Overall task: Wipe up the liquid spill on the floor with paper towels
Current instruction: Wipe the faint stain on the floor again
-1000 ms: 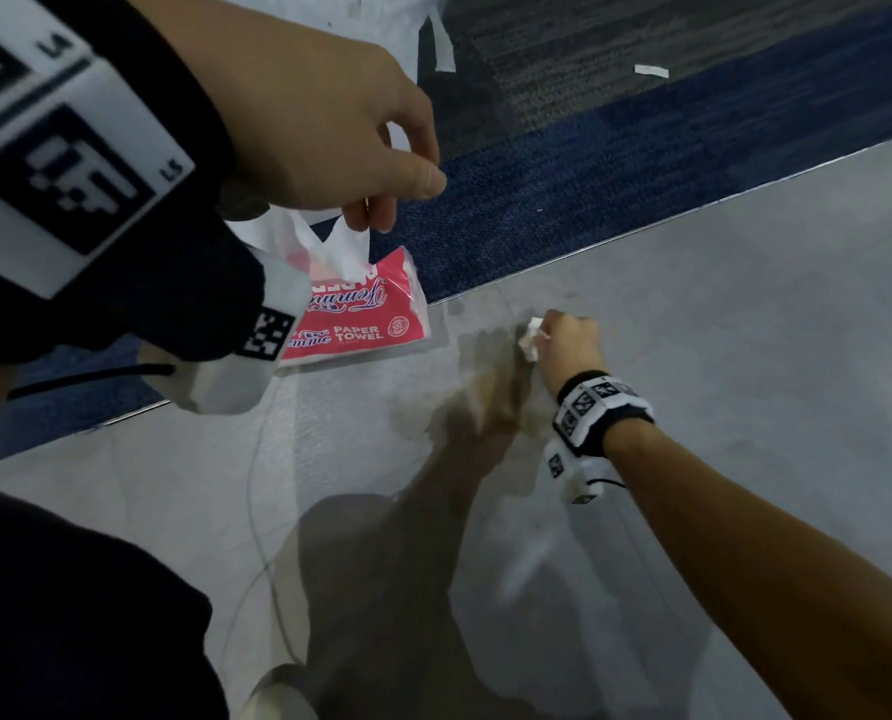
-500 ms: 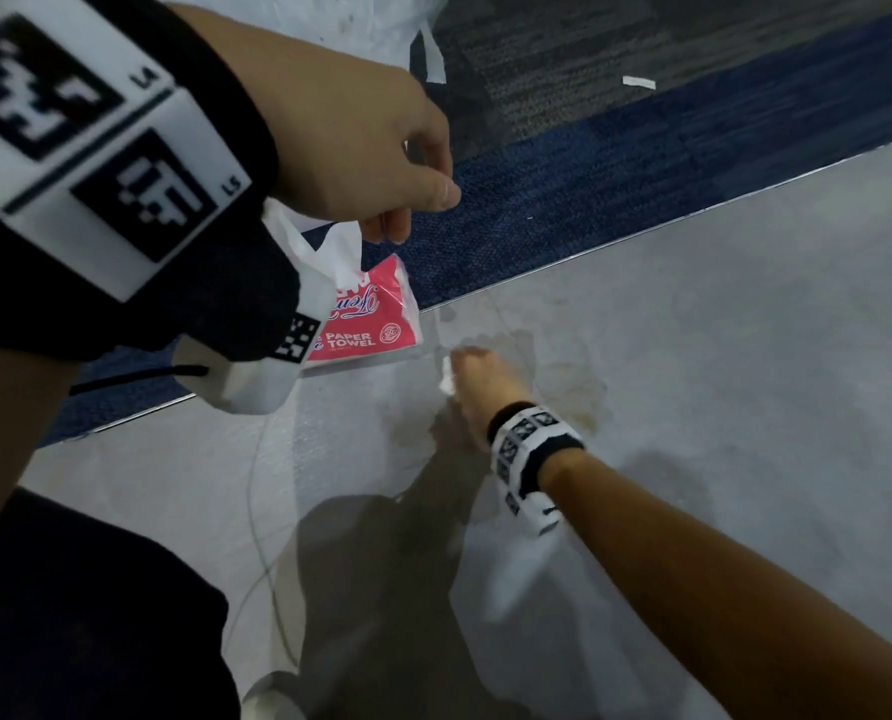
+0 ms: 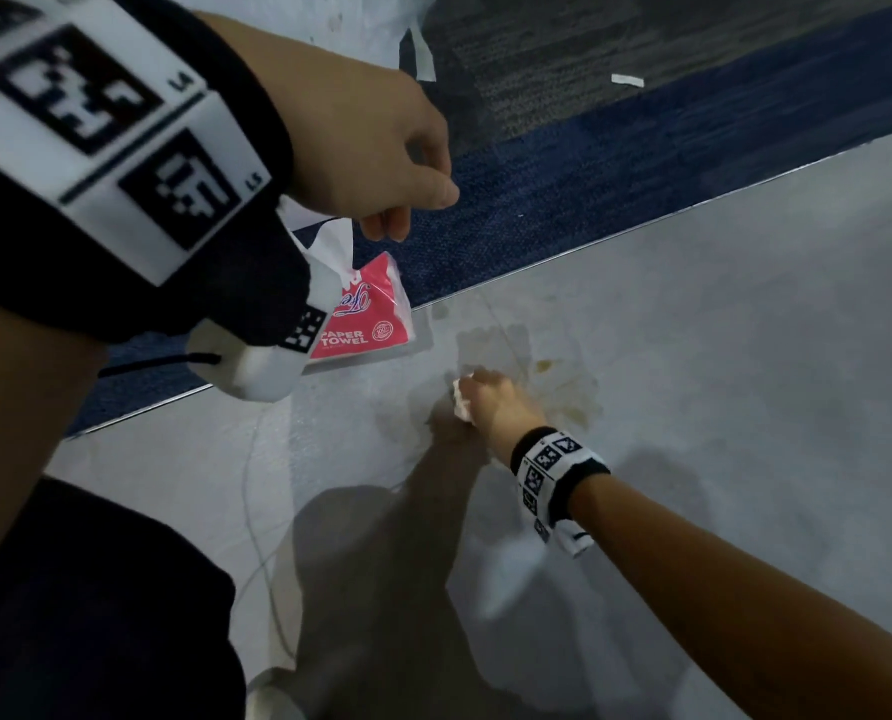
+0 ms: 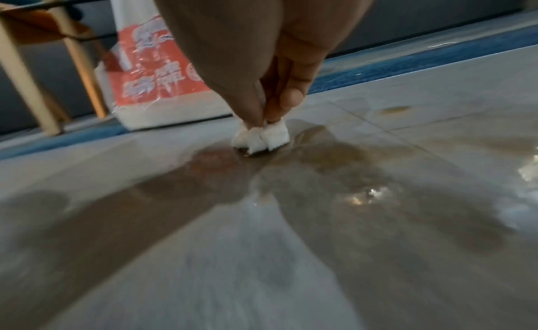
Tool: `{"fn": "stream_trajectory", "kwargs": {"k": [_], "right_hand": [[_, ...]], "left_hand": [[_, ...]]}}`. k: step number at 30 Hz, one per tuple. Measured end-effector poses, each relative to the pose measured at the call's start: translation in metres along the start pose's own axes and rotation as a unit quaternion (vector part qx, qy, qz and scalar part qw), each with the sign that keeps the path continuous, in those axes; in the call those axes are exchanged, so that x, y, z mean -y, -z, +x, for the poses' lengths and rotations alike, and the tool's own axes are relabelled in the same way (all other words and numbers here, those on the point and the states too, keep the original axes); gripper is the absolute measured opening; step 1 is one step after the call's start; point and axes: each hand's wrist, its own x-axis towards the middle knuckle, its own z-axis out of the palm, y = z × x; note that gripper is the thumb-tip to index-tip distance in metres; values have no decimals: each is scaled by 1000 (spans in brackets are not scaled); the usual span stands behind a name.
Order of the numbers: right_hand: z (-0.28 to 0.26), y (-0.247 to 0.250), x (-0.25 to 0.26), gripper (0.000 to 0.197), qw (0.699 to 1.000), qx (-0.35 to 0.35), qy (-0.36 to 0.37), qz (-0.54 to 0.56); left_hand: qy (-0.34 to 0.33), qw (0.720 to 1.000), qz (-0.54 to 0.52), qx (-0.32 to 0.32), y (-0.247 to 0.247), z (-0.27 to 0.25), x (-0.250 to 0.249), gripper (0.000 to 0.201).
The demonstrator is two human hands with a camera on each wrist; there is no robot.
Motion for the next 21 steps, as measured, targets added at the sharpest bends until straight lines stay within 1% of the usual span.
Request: {"fn": "stream_trajectory", "kwargs": {"k": [1,2,4,5,7,9,10,13,15,17,19,21], "right_hand": [[-4,1,-3,21,999,7,41,-26],[-7,3,-6,22,997,6,68,-29],[-13,15,-9,11,996,42,73,7],[-14,21,-10,5,997,42,68,0],[-8,24,-17,9,996,1,79,-41],[0,25,-23,7,995,-45,81,-44],[2,27,-28,7,995,-63,65,-39],[2,32,-47,15,995,-94,-38,4],[-5,31,-58,14,990,-117,-80,17],[-12,30,-59,10,985,-143,-96,31],[-12,28,-48,11,980,-158,-106,58],[-3,21,-31,14,982,-149,-84,76]], "left_hand": [[0,1000,-1,5,0,0,-1,29],[0,1000,-2,9,-1,0,-2,29],[2,1000,-2,13,-2,-1,-4,29],[2,1000,0,13,-2,-1,-5,29],[2,1000,5,16,-3,-3,-7,29],[1,1000,6,14,-3,-4,-8,29],[0,1000,6,13,-3,-5,-8,28],[5,1000,0,15,-3,-6,-6,29],[6,1000,-1,17,-4,-6,-4,29],[8,1000,-2,18,-3,-7,-3,29],[9,1000,-3,19,-3,-6,-3,29],[7,1000,0,20,-4,-5,-4,29]]}}
